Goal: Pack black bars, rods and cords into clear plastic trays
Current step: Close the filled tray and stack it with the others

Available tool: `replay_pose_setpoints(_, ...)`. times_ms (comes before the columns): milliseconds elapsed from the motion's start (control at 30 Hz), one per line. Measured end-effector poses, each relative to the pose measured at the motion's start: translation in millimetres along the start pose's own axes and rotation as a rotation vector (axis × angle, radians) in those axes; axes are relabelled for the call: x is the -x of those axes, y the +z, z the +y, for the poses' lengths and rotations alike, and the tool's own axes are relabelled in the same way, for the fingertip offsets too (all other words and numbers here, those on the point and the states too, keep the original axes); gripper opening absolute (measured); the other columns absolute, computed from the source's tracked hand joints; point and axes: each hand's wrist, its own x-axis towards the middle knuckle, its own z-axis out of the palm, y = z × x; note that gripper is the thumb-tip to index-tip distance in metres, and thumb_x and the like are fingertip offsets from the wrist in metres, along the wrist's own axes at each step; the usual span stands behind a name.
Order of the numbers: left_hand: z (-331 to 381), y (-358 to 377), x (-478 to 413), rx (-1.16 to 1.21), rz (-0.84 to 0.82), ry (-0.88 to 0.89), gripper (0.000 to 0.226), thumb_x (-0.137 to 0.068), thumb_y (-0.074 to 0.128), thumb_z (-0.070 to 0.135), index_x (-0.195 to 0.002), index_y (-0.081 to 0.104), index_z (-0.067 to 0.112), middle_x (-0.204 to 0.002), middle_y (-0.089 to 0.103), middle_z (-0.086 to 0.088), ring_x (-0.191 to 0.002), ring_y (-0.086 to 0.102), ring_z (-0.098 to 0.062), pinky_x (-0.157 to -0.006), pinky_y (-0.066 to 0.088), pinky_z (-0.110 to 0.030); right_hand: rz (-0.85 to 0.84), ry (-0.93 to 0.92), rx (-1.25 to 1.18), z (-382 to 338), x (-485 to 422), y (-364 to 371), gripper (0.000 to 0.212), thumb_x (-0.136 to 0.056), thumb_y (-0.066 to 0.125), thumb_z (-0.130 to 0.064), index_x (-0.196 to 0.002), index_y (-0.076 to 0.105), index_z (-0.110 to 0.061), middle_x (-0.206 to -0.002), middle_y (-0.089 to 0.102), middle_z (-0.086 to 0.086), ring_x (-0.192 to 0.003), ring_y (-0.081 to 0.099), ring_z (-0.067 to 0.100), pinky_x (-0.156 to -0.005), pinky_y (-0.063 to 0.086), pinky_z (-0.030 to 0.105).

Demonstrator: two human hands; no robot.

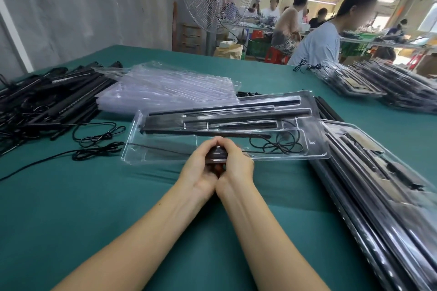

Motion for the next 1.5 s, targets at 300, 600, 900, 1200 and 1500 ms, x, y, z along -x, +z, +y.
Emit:
replay_pose_setpoints(300, 1, 2, 4, 0.124, 0.033, 0.012, 0.011, -0.086, 0.063, 0.016, -0.085, 0.067, 0.006, -0.072, 0.071, -0.007, -0.057, 0.067, -0.014, -0.047, 0.052, -0.020, -0.119, -0.136, 0.065, -2, -2, -3, 0.022, -0.085, 0.066, -0.013, -0.063, 0.063, -0.010, -0.055, 0.064, 0.002, -0.051, 0.061, 0.015, -0.052, 0.051, 0.024)
replay_pose_setpoints(600, 6, 1, 5, 0.113, 0.040, 0.032, 0.020, -0.086, 0.063, 0.019, -0.069, 0.068, 0.011, -0.066, 0.070, -0.003, -0.056, 0.066, -0.012, -0.064, 0.048, -0.024, -0.245, -0.214, 0.123, 3, -1, -4, 0.034, -0.089, 0.061, -0.017, -0.056, 0.068, -0.015, -0.058, 0.067, -0.001, -0.052, 0.063, 0.011, -0.052, 0.050, 0.022)
replay_pose_setpoints(900, 21, -12, -2, -0.029, -0.069, 0.184, 0.021, -0.086, 0.059, 0.027, -0.082, 0.065, 0.007, -0.072, 0.069, -0.004, -0.065, 0.064, -0.010, -0.069, 0.051, -0.019, -0.455, -0.139, 0.144, -6, -9, -11, 0.023, -0.084, 0.059, -0.021, -0.081, 0.065, 0.000, -0.071, 0.068, 0.010, -0.064, 0.065, 0.018, -0.065, 0.055, 0.024)
replay_pose_setpoints(1200, 30, -25, -5, -0.320, -0.227, 0.199, 0.013, -0.089, 0.052, 0.001, -0.093, 0.063, -0.002, -0.077, 0.071, -0.005, -0.072, 0.067, -0.010, -0.076, 0.054, -0.021, -0.536, 0.011, 0.092, -23, -20, -26, 0.007, -0.077, 0.058, 0.007, -0.076, 0.064, 0.005, -0.073, 0.069, 0.012, -0.067, 0.069, 0.018, -0.069, 0.058, 0.024)
replay_pose_setpoints(1500, 30, -26, -4, -0.316, -0.210, 0.264, 0.011, -0.089, 0.052, -0.002, -0.090, 0.063, -0.003, -0.074, 0.071, -0.006, -0.068, 0.068, -0.011, -0.069, 0.055, -0.019, -0.500, 0.031, 0.076, -20, -22, -26, 0.009, -0.070, 0.063, 0.006, -0.079, 0.062, 0.004, -0.073, 0.069, 0.013, -0.064, 0.069, 0.020, -0.069, 0.058, 0.026)
